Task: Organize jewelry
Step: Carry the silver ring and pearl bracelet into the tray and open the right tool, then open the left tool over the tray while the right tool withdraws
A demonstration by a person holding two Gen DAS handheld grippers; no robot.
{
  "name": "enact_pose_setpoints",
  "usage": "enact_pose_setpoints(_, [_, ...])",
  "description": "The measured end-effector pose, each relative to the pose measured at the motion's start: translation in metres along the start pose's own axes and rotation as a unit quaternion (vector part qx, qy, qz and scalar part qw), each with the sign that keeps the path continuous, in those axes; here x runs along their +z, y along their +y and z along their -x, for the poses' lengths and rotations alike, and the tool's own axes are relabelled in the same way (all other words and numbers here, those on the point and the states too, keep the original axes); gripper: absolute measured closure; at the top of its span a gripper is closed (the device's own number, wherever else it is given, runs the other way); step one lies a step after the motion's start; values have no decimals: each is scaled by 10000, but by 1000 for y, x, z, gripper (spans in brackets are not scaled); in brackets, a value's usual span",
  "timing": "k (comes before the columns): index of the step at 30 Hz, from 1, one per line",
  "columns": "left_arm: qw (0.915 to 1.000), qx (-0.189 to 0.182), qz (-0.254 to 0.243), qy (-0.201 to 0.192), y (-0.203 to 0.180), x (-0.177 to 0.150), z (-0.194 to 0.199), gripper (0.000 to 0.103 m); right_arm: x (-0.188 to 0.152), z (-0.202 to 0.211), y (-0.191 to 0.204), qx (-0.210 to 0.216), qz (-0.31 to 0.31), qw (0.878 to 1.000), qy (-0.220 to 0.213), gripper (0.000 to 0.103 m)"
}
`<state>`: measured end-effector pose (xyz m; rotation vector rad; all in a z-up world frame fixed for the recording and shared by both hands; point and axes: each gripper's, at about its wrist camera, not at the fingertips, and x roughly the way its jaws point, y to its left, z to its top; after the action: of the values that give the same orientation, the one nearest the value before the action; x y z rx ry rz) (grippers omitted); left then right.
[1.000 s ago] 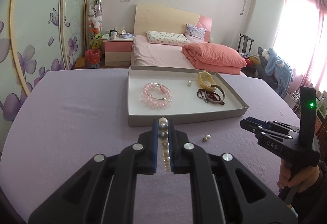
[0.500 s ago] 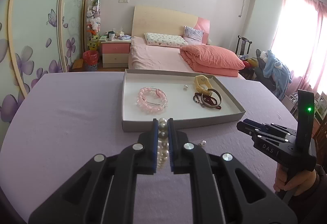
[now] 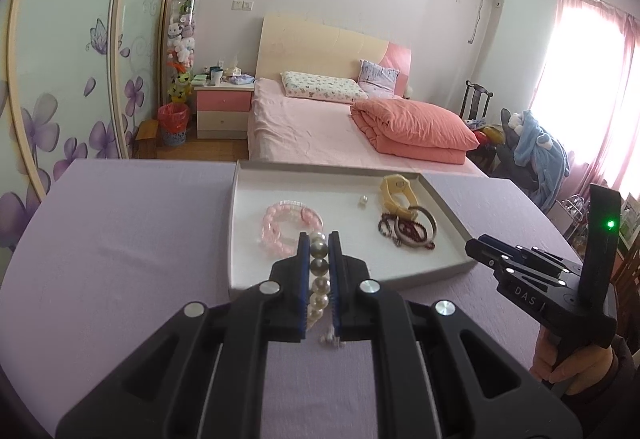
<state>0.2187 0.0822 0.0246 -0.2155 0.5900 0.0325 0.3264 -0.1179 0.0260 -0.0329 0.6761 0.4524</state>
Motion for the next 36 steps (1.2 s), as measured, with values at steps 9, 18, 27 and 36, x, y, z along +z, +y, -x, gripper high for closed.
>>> enact_pose_setpoints(9, [10000, -31, 63, -20, -1, 30, -37, 94, 27, -28, -5, -103, -79, 9997, -227, 81])
enact_pose_setpoints(18, [9999, 5, 162, 52, 2, 54, -85, 94, 44, -70, -11, -236, -145, 9995, -131, 81])
enact_pose_setpoints(27, [9996, 21, 177, 232, 5, 62, -118, 94, 39, -108, -15, -383, -215, 9986, 297, 80])
enact_pose_setpoints(36, [9993, -52, 172, 323, 2, 65, -136, 94, 38, -104, -14, -295, -227, 9988, 307, 51])
